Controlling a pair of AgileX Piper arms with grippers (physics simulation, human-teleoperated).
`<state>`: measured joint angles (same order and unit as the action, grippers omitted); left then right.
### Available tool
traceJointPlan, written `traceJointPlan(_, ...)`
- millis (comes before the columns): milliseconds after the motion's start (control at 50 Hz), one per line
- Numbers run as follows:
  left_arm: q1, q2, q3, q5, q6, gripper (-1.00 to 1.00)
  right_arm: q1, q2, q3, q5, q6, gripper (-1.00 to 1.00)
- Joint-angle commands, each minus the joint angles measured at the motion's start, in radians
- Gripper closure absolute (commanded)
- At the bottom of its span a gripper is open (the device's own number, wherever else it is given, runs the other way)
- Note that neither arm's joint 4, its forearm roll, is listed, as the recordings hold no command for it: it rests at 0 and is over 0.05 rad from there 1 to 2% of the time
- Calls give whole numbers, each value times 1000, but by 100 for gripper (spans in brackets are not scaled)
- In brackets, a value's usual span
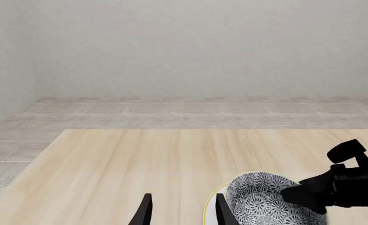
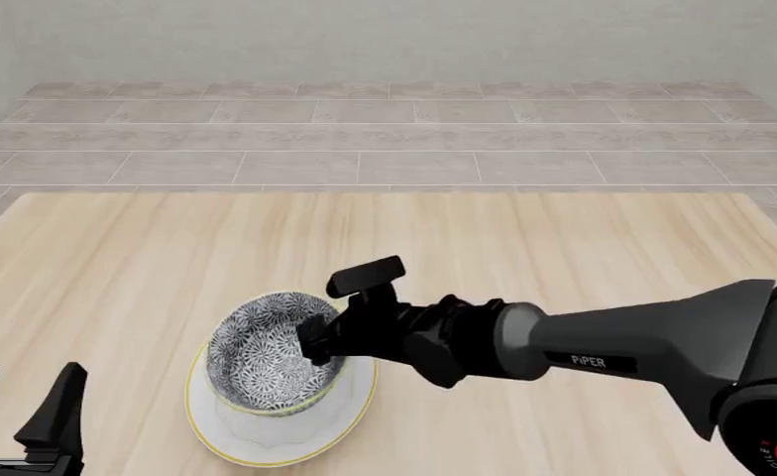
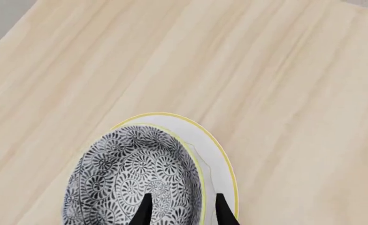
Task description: Put the bowl on the plate.
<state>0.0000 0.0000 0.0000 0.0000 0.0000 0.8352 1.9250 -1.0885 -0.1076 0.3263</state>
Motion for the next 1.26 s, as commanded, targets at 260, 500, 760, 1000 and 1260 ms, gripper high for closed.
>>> traceJointPlan(260,0,0,0,0,0,-100,-12,-65,11,18,-17,-100)
traceJointPlan(500,0,0,0,0,0,-100,-30,-205,58,45,-54,-100)
traceJointPlan(760,0,0,0,0,0,-100,-42,-368,127,84,-93,-100)
traceJointPlan(1000,0,0,0,0,0,-100,-91,-571,200,124,-135,-100)
traceJointPlan(1260,0,0,0,0,0,-100,-246,-921,292,169,-157,-100)
